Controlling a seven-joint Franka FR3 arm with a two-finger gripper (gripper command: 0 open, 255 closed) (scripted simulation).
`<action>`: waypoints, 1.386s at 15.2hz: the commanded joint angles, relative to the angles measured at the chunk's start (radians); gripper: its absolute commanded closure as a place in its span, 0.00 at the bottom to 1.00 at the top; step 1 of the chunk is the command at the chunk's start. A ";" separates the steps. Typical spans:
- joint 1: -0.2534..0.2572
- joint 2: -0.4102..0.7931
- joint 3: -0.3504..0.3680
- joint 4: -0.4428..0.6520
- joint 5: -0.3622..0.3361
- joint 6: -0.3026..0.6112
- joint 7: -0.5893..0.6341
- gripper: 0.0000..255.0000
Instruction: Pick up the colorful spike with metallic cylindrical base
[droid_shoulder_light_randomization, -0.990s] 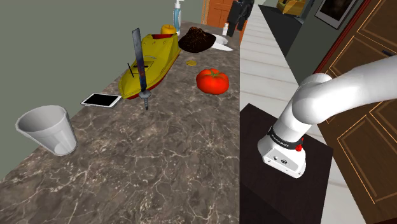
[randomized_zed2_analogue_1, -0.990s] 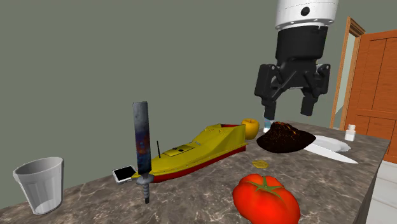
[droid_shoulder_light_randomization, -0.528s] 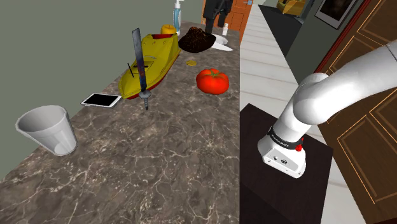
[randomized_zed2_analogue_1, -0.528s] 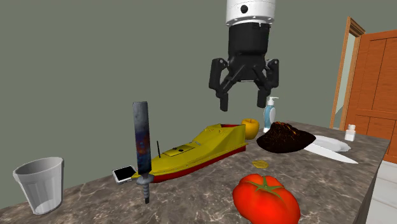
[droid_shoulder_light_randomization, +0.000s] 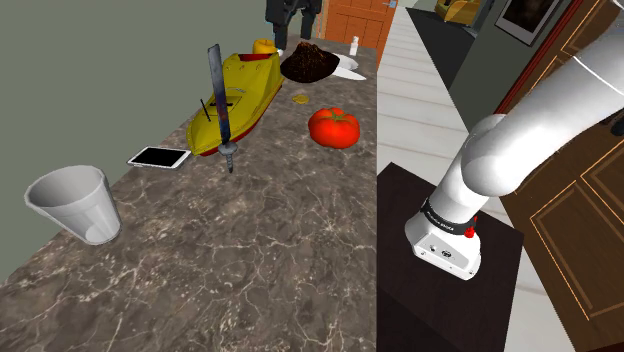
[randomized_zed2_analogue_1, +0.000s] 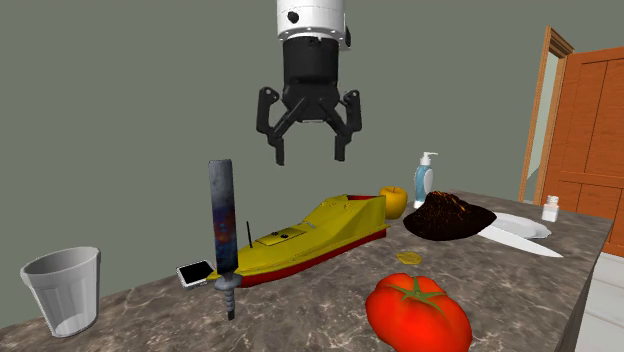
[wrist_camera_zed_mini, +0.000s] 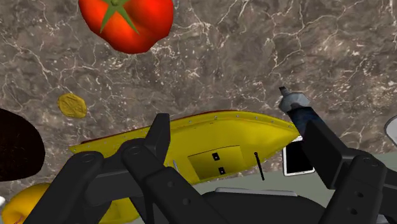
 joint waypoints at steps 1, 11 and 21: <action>0.011 0.074 0.037 0.076 -0.009 -0.009 0.047 0.00; 0.112 0.464 0.167 0.533 -0.137 -0.131 0.242 0.00; 0.100 0.429 0.161 0.386 -0.121 -0.014 0.234 1.00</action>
